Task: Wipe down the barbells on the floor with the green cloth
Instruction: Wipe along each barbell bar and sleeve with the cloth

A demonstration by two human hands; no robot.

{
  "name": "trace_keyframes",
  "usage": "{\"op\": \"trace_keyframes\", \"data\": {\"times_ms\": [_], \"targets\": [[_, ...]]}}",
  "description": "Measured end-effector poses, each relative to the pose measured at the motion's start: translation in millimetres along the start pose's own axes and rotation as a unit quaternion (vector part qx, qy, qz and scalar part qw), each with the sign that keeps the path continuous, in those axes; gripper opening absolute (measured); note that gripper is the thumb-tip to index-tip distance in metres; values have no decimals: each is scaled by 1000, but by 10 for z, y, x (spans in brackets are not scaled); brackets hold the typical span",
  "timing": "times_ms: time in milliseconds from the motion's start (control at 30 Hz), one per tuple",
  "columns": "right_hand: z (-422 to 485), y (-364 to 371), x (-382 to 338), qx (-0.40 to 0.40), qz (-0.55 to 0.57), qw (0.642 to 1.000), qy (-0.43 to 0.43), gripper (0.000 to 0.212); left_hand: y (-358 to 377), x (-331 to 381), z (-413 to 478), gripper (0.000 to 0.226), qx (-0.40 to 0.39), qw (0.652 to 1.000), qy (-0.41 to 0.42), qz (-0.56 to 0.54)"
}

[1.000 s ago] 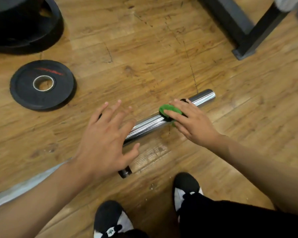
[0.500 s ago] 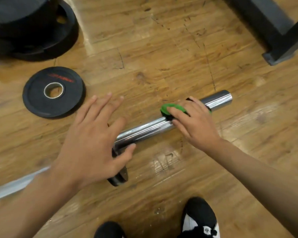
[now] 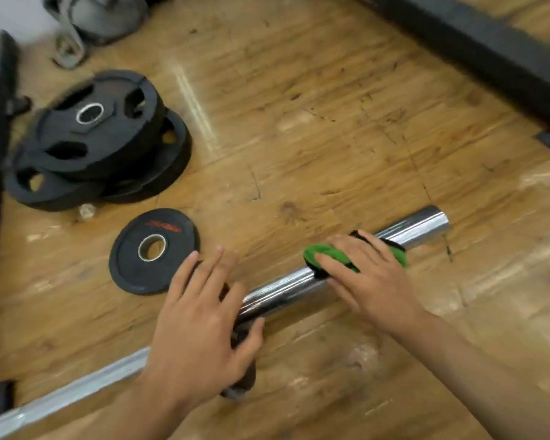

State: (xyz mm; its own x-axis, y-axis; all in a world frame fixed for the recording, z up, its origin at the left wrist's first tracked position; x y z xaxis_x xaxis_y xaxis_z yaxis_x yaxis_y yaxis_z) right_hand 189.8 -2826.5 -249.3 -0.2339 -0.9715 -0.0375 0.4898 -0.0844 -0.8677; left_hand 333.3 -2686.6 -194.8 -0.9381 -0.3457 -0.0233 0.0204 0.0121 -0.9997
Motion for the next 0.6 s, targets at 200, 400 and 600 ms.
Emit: {"op": "trace_keyframes", "data": {"times_ms": [200,400,600], "targets": [[-184,-212,1168,60,-19,948,311,32,1,-185,246,59,13,998,-42,-36],[396,205,-245,-1,71,990,123,29,30,-445,472,66,-5,994,-74,-86],[233,171,418,-36,35,996,72,36,60,-356,346,63,0,997,-52,-56]]}}
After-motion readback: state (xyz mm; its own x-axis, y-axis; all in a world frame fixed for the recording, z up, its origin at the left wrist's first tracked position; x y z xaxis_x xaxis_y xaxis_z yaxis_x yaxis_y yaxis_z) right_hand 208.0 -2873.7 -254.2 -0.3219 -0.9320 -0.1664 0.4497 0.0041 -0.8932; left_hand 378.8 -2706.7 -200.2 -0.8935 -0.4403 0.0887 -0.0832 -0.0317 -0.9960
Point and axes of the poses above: each hand's wrist, its own z-axis towards the middle knuckle, its own y-axis out of the palm, x = y × z, the point moved 10 cm from there along z, towards the middle knuckle, and after that the axes turned 8 degrees about -y, right-handed, at the moved point
